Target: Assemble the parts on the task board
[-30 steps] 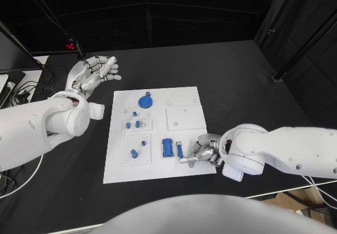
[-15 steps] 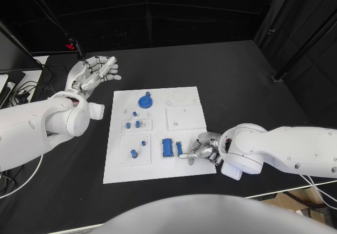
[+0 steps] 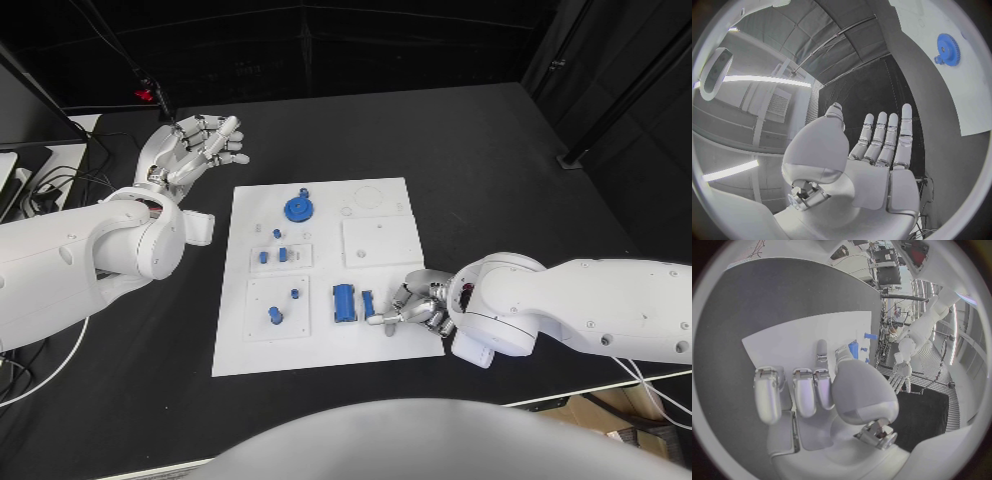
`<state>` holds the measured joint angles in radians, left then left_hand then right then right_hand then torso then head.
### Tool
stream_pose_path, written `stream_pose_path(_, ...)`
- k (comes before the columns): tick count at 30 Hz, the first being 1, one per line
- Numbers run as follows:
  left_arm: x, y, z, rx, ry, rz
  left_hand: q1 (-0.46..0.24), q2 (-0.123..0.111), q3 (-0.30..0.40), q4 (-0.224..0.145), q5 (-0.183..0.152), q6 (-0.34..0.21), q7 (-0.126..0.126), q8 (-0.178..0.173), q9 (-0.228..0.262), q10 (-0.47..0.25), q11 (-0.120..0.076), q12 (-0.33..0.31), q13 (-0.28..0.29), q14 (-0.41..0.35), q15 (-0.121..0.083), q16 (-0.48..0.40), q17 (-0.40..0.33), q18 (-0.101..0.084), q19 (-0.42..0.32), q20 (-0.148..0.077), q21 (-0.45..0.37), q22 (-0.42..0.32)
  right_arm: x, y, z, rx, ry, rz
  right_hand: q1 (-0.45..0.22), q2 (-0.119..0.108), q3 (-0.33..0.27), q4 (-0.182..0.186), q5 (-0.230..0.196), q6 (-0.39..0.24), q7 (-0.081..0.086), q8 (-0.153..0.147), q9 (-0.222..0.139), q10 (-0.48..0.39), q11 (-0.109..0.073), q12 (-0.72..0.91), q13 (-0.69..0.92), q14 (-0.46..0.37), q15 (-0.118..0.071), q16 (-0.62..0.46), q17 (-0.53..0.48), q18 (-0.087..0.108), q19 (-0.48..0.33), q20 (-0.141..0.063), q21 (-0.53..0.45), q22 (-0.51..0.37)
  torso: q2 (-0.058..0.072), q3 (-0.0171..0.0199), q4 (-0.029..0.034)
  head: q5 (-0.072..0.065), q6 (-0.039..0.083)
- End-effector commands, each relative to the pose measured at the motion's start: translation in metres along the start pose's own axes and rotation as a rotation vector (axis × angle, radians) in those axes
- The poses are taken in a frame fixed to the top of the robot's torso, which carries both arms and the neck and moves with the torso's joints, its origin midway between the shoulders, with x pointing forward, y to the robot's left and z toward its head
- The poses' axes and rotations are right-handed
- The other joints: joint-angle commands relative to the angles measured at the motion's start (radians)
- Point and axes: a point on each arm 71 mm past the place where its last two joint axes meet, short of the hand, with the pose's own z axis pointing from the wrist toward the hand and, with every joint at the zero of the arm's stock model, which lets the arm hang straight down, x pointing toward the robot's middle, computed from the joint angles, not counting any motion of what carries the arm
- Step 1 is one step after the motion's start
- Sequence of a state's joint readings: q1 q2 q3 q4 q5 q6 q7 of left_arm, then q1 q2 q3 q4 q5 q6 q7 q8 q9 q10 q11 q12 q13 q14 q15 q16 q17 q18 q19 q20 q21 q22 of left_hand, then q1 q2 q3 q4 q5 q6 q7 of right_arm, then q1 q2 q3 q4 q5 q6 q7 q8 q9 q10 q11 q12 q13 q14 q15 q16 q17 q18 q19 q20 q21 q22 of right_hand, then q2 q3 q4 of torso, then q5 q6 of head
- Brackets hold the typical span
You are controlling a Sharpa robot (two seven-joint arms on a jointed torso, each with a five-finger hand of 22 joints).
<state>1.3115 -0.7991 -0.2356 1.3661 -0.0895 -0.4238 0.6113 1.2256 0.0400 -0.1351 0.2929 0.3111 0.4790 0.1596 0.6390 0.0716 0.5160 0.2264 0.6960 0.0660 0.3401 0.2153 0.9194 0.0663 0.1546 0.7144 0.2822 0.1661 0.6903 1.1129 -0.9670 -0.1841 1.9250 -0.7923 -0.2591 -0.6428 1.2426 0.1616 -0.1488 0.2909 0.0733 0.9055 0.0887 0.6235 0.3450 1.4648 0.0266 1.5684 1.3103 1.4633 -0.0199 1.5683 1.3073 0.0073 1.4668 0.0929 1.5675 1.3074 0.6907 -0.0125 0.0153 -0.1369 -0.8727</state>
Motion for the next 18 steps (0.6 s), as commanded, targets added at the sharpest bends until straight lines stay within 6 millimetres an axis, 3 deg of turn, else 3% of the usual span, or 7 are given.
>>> stream_pose_path(1,0.0008,-0.0012,0.0005,0.006,0.008,-0.006,0.0,0.011,-0.006,-0.001,0.005,-0.009,0.109,0.006,-0.001,-0.006,0.0,0.006,-0.001,-0.001,-0.007,0.006,-0.001,0.0,0.002,0.0,0.004,0.001,-0.0011,0.0011,0.0009,-0.008,-0.01,0.013,0.012,0.016,-0.008,-0.004,0.017,0.001,-0.006,-0.004,0.003,0.106,-0.006,0.002,0.26,0.107,-0.007,0.002,0.263,-0.007,0.104,-0.008,0.003,0.263,0.0,0.0002,-0.0002,-0.001,0.0)
stream_pose_path(6,0.0009,-0.0012,0.0005,0.006,0.009,-0.006,0.0,0.011,-0.006,-0.001,0.005,-0.009,0.109,0.006,-0.001,-0.006,0.0,0.006,-0.001,-0.001,-0.007,0.006,-0.001,0.0,0.002,0.0,0.004,0.001,-0.0015,0.0017,0.0022,-0.008,-0.013,0.014,0.038,0.029,-0.009,-0.005,0.049,0.003,-0.007,-0.009,0.007,0.106,-0.007,0.002,0.26,0.107,-0.008,0.002,0.263,-0.007,0.104,-0.008,0.003,0.263,0.0,0.0003,-0.0004,0.0,0.0)
stream_pose_path(9,0.0008,-0.0012,0.0004,0.006,0.008,-0.006,0.0,0.011,-0.006,-0.001,0.005,-0.009,0.109,0.006,-0.001,-0.006,0.0,0.006,-0.001,-0.001,-0.007,0.006,-0.001,0.0,0.002,0.0,0.004,0.001,-0.0016,0.002,0.0029,-0.008,-0.013,0.014,0.07,0.037,-0.003,-0.011,0.106,0.002,-0.01,-0.014,0.01,0.106,-0.009,0.002,0.26,0.107,-0.009,0.002,0.263,-0.007,0.104,-0.009,0.003,0.263,0.001,0.0005,0.0001,0.0,0.0)
stream_pose_path(18,0.001,-0.0012,0.0004,0.005,0.009,-0.007,0.0,0.011,-0.006,-0.001,0.005,-0.009,0.109,0.006,-0.001,-0.006,0.0,0.006,-0.001,-0.001,-0.007,0.006,-0.001,0.0,0.002,0.0,0.004,0.001,-0.0016,0.0032,0.0046,-0.009,-0.012,0.013,0.121,0.038,-0.001,-0.019,0.161,0.003,-0.012,-0.023,0.016,0.106,-0.011,0.002,0.26,0.107,-0.011,0.002,0.263,-0.007,0.104,-0.011,0.003,0.263,0.001,0.0003,-0.0004,0.0,0.0)
